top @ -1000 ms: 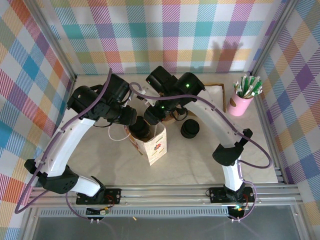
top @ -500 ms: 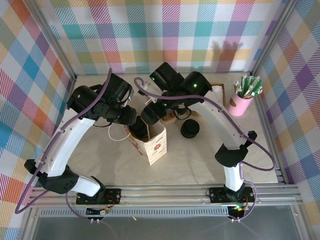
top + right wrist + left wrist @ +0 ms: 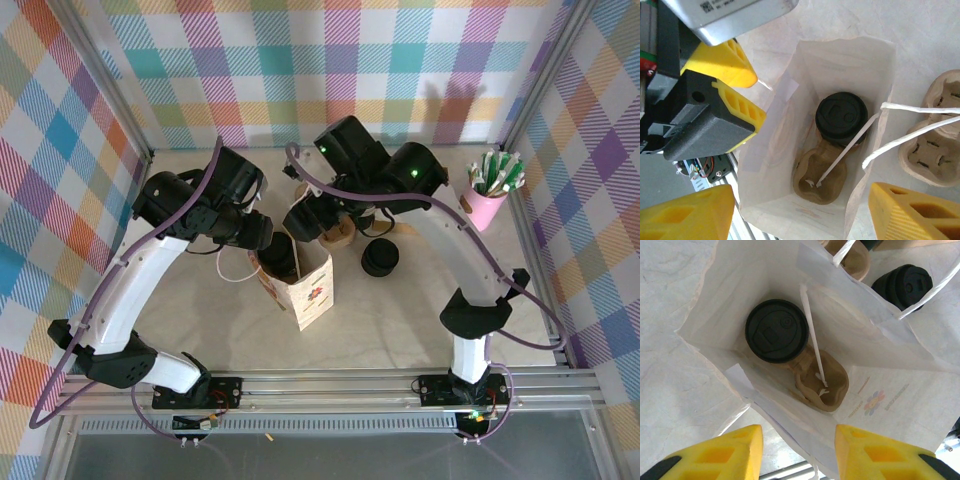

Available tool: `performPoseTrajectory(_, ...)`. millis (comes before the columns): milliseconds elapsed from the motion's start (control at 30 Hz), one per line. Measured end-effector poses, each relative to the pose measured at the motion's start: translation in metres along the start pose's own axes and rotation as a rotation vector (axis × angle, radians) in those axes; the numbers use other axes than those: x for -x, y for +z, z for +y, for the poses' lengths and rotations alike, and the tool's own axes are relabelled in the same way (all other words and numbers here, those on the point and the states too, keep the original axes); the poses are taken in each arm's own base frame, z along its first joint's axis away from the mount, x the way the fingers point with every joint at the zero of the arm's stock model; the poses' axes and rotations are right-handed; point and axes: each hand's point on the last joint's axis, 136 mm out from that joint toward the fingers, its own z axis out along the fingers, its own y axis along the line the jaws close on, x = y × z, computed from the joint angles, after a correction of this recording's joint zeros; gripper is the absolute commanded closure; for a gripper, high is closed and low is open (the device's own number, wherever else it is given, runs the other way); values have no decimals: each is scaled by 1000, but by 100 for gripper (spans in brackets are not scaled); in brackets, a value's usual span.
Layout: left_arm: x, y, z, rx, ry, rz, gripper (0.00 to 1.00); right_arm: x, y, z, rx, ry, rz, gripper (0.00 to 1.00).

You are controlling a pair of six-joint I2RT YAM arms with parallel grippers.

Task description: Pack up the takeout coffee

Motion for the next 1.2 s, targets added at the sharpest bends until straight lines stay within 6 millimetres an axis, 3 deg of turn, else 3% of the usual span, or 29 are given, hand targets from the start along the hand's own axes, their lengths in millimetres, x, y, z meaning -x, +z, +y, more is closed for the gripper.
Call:
performPoseTrajectory(133,3,-3,0,-5,-3,-14,58,11,-14,-15,-28,45,-63,29)
performPoseTrajectory(267,9,-8,-2,-13,-5,-35,58,21,-41,-42,-79,127,-156,30)
performPoseTrajectory(433,24,-18,-7,-30,-10,-84,58,16,-82,-96,-167,311,-274,30)
performPoseTrajectory(600,37,-22,-12,-42,-13,-112,58,2,-111,-152,-273,476,-348,28)
performPoseTrajectory(900,68,-18,-25,-66,-10,-171,55,-33,-118,-217,-388,663,-331,29)
performPoseTrajectory(1200,101,-10,-43,-114,6,-247,53,-62,-117,-258,-446,782,-311,29)
